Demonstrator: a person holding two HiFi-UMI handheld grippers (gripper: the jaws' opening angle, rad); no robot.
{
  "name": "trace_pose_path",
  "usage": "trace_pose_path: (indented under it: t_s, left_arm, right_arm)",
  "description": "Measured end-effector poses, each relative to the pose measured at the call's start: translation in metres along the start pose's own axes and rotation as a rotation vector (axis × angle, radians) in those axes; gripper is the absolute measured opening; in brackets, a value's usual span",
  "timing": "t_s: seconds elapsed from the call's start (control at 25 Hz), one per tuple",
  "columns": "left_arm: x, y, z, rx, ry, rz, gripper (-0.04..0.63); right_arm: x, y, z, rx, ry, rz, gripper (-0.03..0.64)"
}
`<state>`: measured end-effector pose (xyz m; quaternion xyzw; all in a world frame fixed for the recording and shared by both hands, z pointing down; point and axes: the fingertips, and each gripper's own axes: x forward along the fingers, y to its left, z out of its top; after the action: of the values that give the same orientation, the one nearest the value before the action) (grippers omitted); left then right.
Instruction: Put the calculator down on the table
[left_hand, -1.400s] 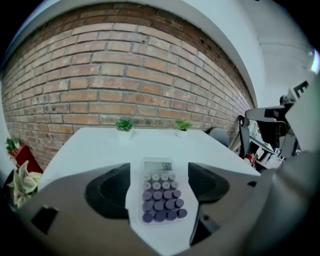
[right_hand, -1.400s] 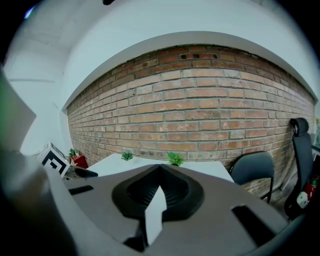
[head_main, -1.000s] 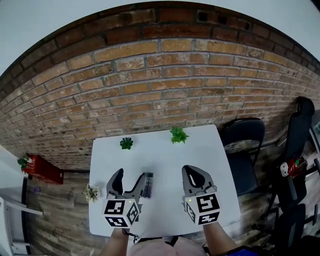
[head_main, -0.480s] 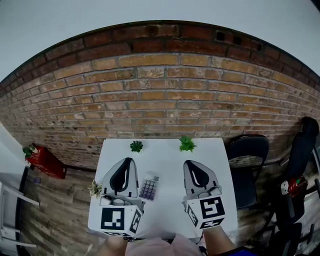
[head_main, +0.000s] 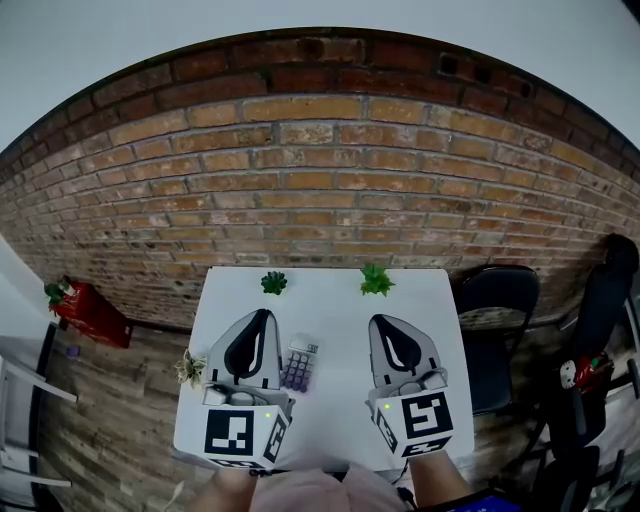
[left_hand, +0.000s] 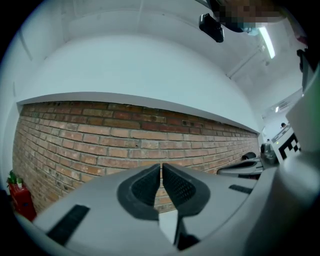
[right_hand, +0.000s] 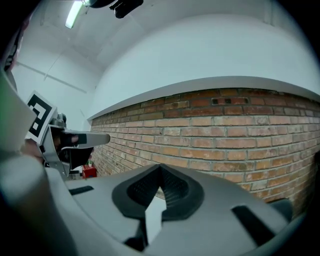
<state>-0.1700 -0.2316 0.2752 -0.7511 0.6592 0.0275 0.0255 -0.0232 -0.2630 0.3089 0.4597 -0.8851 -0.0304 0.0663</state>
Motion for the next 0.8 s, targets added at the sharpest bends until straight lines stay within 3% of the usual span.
trace_pose_path:
  t_s: [0.8]
  left_arm:
    - [-0.002,0.006,-0.015,-0.019,0.04,-0.022,0.021]
  right_arm:
    - [0.006,0.016,-0.006,0.007,0.016,0.013,0.0]
